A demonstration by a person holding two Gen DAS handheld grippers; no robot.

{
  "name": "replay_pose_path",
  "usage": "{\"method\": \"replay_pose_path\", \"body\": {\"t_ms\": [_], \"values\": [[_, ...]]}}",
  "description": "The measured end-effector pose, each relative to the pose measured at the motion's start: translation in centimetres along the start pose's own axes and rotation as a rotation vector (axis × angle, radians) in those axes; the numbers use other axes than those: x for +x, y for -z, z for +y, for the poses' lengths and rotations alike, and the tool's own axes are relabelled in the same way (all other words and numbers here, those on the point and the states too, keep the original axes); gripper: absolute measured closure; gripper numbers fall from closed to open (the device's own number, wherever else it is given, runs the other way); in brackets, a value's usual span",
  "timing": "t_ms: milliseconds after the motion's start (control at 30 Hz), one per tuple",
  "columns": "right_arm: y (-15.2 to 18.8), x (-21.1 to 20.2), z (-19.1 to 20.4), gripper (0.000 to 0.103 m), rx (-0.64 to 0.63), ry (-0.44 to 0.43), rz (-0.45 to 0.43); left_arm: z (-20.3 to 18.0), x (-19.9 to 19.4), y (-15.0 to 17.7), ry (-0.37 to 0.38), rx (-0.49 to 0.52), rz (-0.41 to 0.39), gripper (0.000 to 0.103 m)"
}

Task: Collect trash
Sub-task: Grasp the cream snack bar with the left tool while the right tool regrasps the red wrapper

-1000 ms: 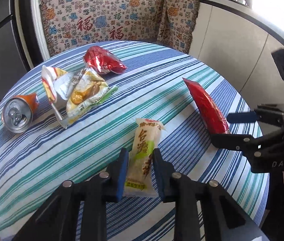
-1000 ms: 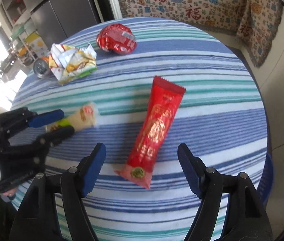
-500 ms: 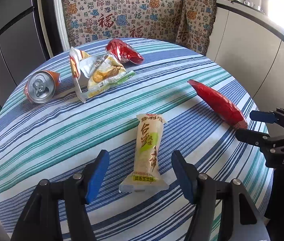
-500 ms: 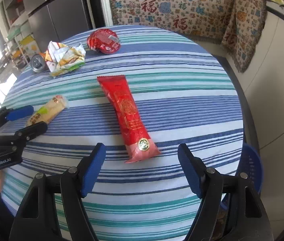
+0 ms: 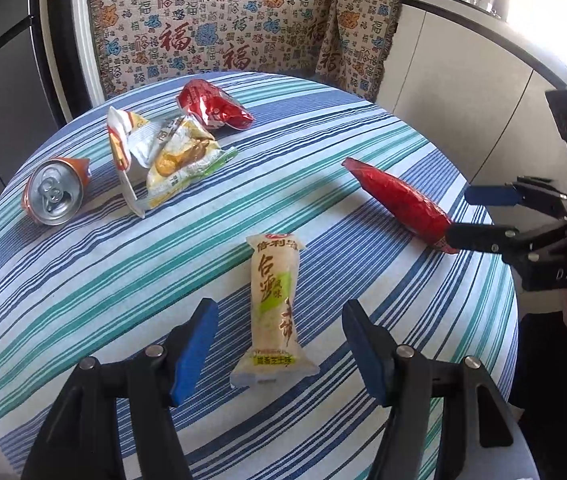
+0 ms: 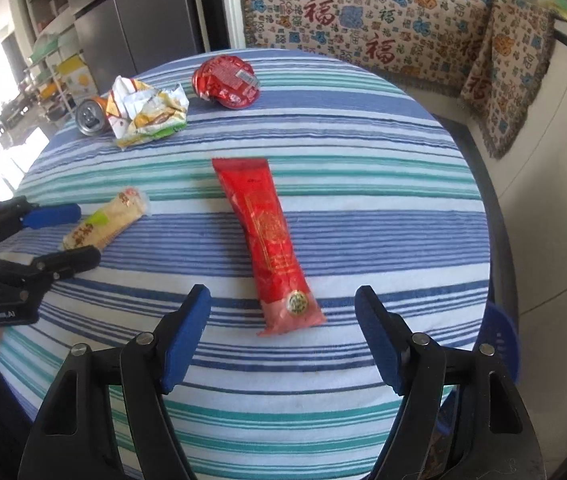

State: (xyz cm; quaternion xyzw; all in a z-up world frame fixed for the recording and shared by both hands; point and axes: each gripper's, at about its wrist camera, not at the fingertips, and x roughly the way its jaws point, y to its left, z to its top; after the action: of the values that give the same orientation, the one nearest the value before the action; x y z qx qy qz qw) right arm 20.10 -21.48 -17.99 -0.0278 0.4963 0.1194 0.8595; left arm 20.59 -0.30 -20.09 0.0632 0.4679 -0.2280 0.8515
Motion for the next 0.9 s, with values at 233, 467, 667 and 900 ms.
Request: {"method": "replay_pose_path", "body": {"t_ms": [233, 467, 667, 900], "values": [[-4.1, 1.8, 1.4, 0.019, -0.100, -0.034, 0.108, -0.7, 1.1, -1.5, -0.027, 0.031, 0.048, 0.038], [-5.1, 4.8, 1.1, 0.076, -0.060, -0.057, 0.204, -0.5, 1.6, -1.4, -0.064, 0.021, 0.087, 0.085], [-4.4, 2.1, -1.1, 0.089, 0.033, -0.075, 0.134, -0.4, -0.1, -2.0, 0.005, -0.042, 0.027, 0.089], [-3.0, -2.0, -5.5, 0.090, 0.147, -0.102, 0.049, -4.8, -1.1, -4.6, 0.075, -0.015, -0.036, 0.089]]}}
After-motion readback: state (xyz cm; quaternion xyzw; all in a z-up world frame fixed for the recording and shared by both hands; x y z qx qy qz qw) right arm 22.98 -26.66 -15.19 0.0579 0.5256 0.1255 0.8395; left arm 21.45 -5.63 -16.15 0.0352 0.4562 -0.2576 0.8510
